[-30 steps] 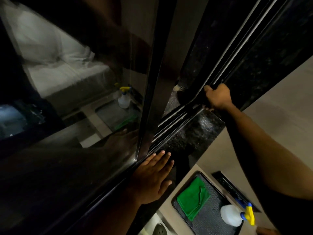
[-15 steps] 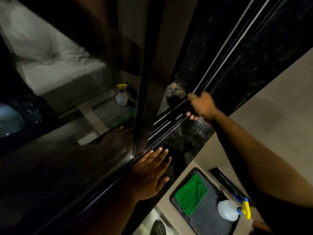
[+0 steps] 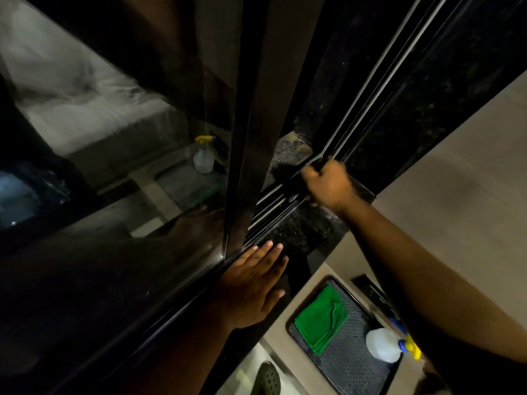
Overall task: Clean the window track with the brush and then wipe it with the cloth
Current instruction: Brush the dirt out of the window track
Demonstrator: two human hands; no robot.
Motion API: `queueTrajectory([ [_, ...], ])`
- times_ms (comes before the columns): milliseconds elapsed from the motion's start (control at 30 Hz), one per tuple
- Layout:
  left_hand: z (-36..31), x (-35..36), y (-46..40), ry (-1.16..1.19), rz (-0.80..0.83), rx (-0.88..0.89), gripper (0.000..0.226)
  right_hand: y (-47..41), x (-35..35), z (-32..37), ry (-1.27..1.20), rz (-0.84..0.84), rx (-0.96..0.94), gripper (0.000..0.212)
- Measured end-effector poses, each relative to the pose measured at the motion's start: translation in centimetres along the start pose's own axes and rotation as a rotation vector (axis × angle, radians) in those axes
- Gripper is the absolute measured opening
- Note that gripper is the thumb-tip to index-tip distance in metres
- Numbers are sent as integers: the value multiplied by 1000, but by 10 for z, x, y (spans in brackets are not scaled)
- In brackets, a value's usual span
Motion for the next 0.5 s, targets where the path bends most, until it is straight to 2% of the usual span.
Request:
queueTrajectory([
  [67,0,0,0,1,6,-1,63,8,14,13,-136,136,-9,42],
  [167,-1,0,0,4,1,-4,63,3,-2,16,-318,77,12,44],
  [267,-1,-2,1,13,-3,-4,63,7,13,14,-354,186,-27,44],
  [333,-2,-3,0,10,-5,2,63,-1,13,5,-284,174,-11,45],
  [400,-1,-2,0,7,0,5,63,-22,-12,-9,-148,40,33,52],
  [500,0,-1,0,-3,6,0,63,-49,-57,-12,271,-142,-77,61],
])
Point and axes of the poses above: each hand's wrist, its own y-axis away from the middle knuckle, its own x-axis out of the palm, z = x × y, the point moved 6 cm from there along -y, towards the middle knuckle, and after that the axes turned 7 degrees about -x, right-handed, at the moved point
